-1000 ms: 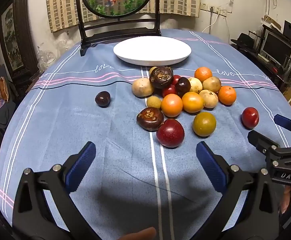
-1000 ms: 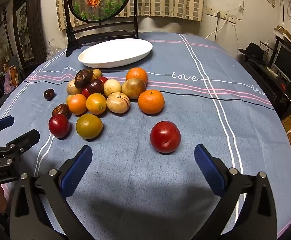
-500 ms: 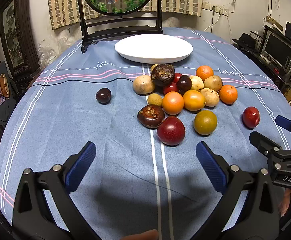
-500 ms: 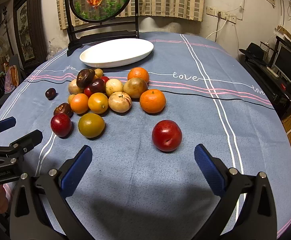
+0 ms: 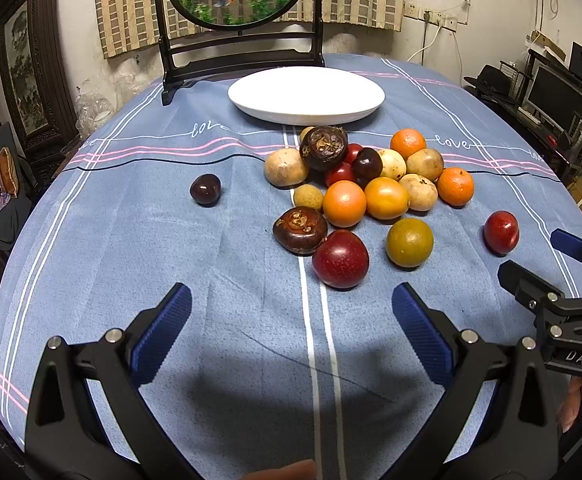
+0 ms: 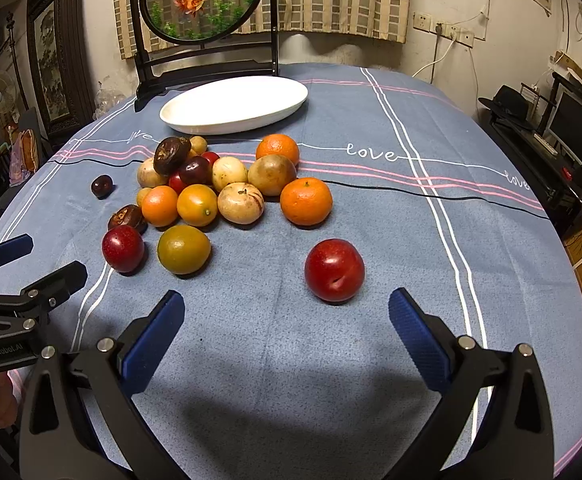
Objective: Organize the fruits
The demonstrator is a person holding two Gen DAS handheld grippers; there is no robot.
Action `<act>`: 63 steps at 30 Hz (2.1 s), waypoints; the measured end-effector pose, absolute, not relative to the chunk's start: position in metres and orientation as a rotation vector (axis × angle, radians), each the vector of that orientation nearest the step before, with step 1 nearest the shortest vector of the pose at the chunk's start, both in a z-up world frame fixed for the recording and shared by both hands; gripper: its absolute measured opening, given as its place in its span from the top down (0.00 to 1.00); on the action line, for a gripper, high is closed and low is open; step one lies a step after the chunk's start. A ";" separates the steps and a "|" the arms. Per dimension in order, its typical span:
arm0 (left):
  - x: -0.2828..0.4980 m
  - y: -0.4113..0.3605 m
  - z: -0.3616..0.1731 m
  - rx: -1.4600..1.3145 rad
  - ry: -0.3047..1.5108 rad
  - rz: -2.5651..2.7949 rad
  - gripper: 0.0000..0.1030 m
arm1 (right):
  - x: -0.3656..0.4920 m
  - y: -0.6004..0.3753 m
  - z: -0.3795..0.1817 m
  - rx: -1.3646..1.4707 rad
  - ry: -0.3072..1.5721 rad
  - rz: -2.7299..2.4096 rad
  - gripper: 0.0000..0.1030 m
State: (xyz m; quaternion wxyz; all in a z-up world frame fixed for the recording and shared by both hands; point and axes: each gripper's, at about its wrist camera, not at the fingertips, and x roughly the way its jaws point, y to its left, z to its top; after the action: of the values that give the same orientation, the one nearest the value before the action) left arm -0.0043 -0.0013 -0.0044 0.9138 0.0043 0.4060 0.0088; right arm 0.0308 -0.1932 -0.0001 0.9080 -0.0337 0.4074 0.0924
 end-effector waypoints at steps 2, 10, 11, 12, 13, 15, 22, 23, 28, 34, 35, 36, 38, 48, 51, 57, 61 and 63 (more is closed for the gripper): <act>-0.006 -0.002 -0.005 0.012 0.837 0.018 0.02 | 0.031 -0.193 0.000 -0.071 0.841 0.190 0.01; -0.007 -0.003 -0.005 0.013 0.841 0.016 0.02 | 0.031 -0.194 0.000 -0.071 0.842 0.190 0.01; -0.007 -0.003 -0.005 0.012 0.841 0.017 0.02 | 0.031 -0.194 0.000 -0.070 0.843 0.191 0.01; -0.007 -0.003 -0.005 0.013 0.841 0.016 0.02 | 0.031 -0.193 0.000 -0.069 0.843 0.191 0.01; -0.007 -0.003 -0.005 0.013 0.842 0.015 0.02 | 0.031 -0.194 0.000 -0.069 0.844 0.192 0.01; -0.007 -0.003 -0.005 0.014 0.841 0.016 0.02 | 0.030 -0.193 -0.001 -0.068 0.844 0.192 0.01; -0.006 -0.003 -0.006 0.014 0.848 0.010 0.02 | 0.031 -0.194 -0.001 -0.069 0.846 0.192 0.01; -0.006 -0.003 -0.006 0.014 0.849 0.010 0.02 | 0.031 -0.194 -0.001 -0.069 0.847 0.192 0.01; -0.006 -0.003 -0.006 0.013 0.850 0.010 0.02 | 0.030 -0.194 -0.001 -0.067 0.848 0.192 0.01; -0.005 -0.003 -0.006 0.015 0.856 0.006 0.02 | 0.031 -0.194 -0.001 -0.070 0.850 0.192 0.01; -0.005 -0.003 -0.006 0.015 0.857 0.006 0.02 | 0.031 -0.194 -0.002 -0.071 0.849 0.191 0.01; -0.005 -0.003 -0.006 0.015 0.857 0.005 0.02 | 0.031 -0.194 -0.002 -0.070 0.850 0.192 0.01; -0.006 -0.003 -0.007 0.016 0.858 0.004 0.02 | 0.031 -0.194 -0.002 -0.071 0.851 0.192 0.01; -0.006 -0.004 -0.006 0.015 0.861 0.000 0.02 | 0.031 -0.193 -0.003 -0.070 0.852 0.192 0.01; -0.006 -0.004 -0.006 0.014 0.863 -0.001 0.02 | 0.031 -0.193 -0.002 -0.070 0.854 0.194 0.01; -0.006 -0.004 -0.006 0.014 0.868 -0.005 0.02 | 0.031 -0.193 -0.002 -0.070 0.855 0.195 0.01; -0.006 -0.004 -0.007 0.016 0.872 -0.007 0.02 | 0.031 -0.192 -0.003 -0.070 0.857 0.195 0.01; -0.006 -0.004 -0.007 0.016 0.871 -0.007 0.02 | 0.031 -0.193 -0.003 -0.071 0.857 0.196 0.01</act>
State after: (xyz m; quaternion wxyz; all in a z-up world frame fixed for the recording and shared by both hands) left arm -0.0058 -0.0042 -0.0073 0.9066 0.0078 0.4220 -0.0034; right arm 0.0313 -0.1925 -0.0027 0.9044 -0.0342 0.4146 0.0948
